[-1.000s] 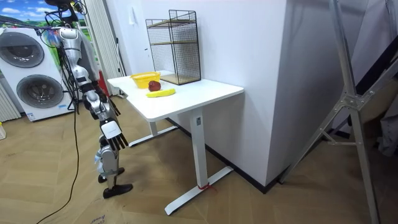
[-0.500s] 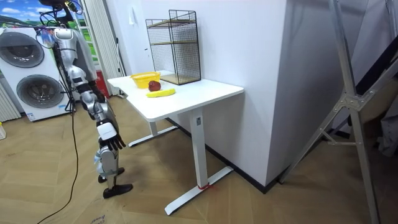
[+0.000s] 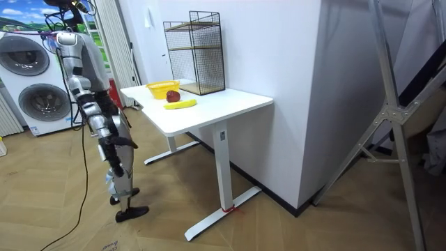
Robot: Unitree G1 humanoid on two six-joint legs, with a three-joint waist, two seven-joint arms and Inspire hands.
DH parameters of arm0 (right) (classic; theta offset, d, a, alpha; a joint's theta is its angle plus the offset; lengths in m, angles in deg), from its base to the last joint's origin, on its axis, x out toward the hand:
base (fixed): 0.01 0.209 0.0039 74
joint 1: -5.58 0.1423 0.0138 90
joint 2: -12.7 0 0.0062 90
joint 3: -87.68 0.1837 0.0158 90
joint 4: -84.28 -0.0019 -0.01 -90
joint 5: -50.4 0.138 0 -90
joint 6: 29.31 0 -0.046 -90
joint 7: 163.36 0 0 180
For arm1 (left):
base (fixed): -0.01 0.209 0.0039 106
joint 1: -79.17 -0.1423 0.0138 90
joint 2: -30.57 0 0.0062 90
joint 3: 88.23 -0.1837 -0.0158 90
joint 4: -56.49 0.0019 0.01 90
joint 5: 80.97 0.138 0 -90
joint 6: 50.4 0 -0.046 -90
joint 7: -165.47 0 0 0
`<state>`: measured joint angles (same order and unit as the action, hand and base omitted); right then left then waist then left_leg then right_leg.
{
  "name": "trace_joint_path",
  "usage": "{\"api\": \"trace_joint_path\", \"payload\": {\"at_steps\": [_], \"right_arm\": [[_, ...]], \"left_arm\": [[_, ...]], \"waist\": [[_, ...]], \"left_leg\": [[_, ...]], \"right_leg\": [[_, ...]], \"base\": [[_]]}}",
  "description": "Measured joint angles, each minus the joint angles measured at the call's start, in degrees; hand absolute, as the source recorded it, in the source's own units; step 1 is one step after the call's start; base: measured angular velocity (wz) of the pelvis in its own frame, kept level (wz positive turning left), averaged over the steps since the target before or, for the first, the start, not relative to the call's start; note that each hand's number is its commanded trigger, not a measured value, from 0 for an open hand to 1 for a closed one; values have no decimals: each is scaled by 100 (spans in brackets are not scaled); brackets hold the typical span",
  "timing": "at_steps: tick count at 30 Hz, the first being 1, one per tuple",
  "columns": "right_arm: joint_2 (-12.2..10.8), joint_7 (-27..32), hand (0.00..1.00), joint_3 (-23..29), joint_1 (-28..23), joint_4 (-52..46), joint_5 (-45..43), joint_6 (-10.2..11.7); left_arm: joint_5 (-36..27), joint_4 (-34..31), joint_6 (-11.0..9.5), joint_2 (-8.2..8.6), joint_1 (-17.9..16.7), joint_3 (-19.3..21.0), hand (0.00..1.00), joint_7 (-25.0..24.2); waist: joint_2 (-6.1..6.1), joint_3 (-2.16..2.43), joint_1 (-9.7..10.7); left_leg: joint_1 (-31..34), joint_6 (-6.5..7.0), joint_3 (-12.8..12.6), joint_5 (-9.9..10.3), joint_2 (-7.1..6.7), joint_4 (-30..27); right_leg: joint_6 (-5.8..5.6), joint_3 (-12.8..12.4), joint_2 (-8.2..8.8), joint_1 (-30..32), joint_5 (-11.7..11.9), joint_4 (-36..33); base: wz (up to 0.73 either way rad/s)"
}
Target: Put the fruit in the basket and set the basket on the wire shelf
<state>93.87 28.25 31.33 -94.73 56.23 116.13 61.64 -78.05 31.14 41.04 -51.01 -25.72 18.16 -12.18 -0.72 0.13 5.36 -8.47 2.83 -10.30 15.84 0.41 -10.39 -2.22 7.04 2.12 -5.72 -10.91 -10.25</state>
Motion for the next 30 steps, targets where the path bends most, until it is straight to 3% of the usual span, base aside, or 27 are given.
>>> {"api": "trace_joint_path", "payload": {"at_steps": [4, 7, 10, 13, 16, 18, 23, 25, 30], "right_arm": [[33, 908, 0, 943, 119, -779, 457, 212], [50, 1701, 0, 1299, 157, -1548, 279, 330], [99, 2366, 0, 1343, 144, -2519, -35, 400], [334, 3197, 0, 1320, 222, -3938, -1029, 592], [678, 3672, 0, 1318, 585, -4614, -2123, 666], [790, 3853, 0, 1300, 716, -5094, -2783, 670], [962, 3824, 0, 835, 666, -6047, -4323, 684], [958, 3590, 0, 385, 609, -6318, -4757, 632], [966, 2713, 0, -205, 643, -6594, -5261, 520]], "left_arm": [[8, -245, -32, -14, -94, 191, 0, 122], [41, -301, -45, -27, -139, 308, 0, 174], [163, -373, -43, -31, -232, 324, 0, 209], [181, -415, -59, -76, -248, 288, 0, 248], [259, -458, -60, -90, -226, 229, 0, 245], [295, -459, -58, -106, -205, 156, 0, 237], [403, -513, -48, -125, -205, -149, 0, 201], [402, -498, -43, -130, -178, -380, 0, 186], [403, -490, -45, -135, -121, -443, 0, 108]], "waist": [[-45, 5, 212], [-143, 21, 328], [-197, 16, 429], [-239, 10, 457], [-269, 6, 450], [-274, 0, 389], [-283, -15, 180], [-284, -17, 90], [-276, -22, -124]], "left_leg": [[71, 1, -74, -1, 5, 32], [100, 2, -51, -4, 1, 68], [123, -1, -48, -6, -3, 55], [197, -1, -49, -19, -29, 47], [298, -1, -49, -22, -35, -11], [303, -6, -49, -27, -29, -30], [330, -24, -43, -37, -20, -27], [326, -24, -46, -37, -16, -28], [311, -24, -47, -38, 15, -31]], "right_leg": [[-3, -93, -9, 200, -3, -177], [-2, -110, -6, 267, -5, -249], [0, -130, -9, 289, -3, -250], [3, -159, -13, 378, -1, -285], [9, -163, -17, 471, 5, -276], [10, -147, -24, 470, 6, -274], [10, -147, -33, 485, 6, -228], [10, -138, -32, 485, 6, -228], [16, -140, -30, 464, 9, -226]], "base": [[-14], [-4], [0], [-2], [-1], [0], [0], [0], [0]]}}
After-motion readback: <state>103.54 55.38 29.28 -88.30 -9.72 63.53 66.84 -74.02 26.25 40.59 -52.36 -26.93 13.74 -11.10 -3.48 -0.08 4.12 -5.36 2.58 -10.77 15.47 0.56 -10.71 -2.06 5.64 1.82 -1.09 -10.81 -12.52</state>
